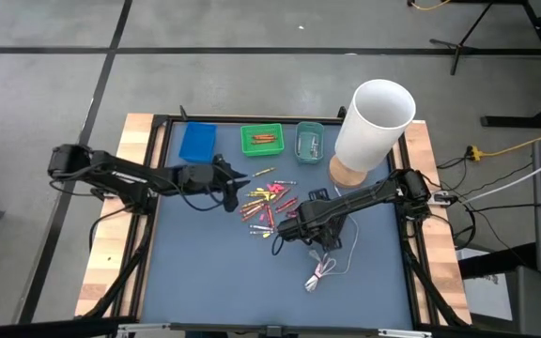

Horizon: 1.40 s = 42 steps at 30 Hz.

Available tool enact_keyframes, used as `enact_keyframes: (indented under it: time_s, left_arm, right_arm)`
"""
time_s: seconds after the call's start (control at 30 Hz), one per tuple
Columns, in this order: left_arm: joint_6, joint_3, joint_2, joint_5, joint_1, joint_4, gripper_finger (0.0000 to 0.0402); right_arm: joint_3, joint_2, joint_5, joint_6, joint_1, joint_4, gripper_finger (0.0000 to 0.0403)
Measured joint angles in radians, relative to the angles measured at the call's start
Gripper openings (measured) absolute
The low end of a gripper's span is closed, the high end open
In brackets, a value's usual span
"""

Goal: Sort crayons
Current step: Put the red crayon into the black bin, then put the yellow crayon into the blue bin

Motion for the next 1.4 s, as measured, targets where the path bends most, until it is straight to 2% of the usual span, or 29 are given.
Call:
enact_keyframes:
  time_s: [0.3, 0.53, 0.7, 0.97, 1.4]
  left_arm:
    - [0.09, 0.145, 0.206, 0.111, 0.129, 0.009, 0.009]
    - [0.096, 0.265, 0.397, 0.197, 0.202, -0.019, 0.009]
    - [0.096, 0.302, 0.487, 0.225, 0.237, -0.031, 0.009]
    - [0.096, 0.307, 0.553, 0.225, 0.272, -0.06, 0.009]
    - [0.097, 0.309, 0.578, 0.226, 0.272, -0.125, 0.0088]
  right_arm:
    - [0.0, -0.01, 0.001, 0.0, 0.0, -0.013, 0.017]
    - [0.0, -0.075, 0.002, 0.05, 0.0, -0.002, 0.017]
    - [0.001, -0.135, 0.003, 0.104, 0.001, 0.042, 0.017]
    - [0.001, -0.198, 0.034, 0.102, 0.001, 0.145, 0.017]
    - [0.002, -0.206, 0.076, 0.061, 0.001, 0.211, 0.017]
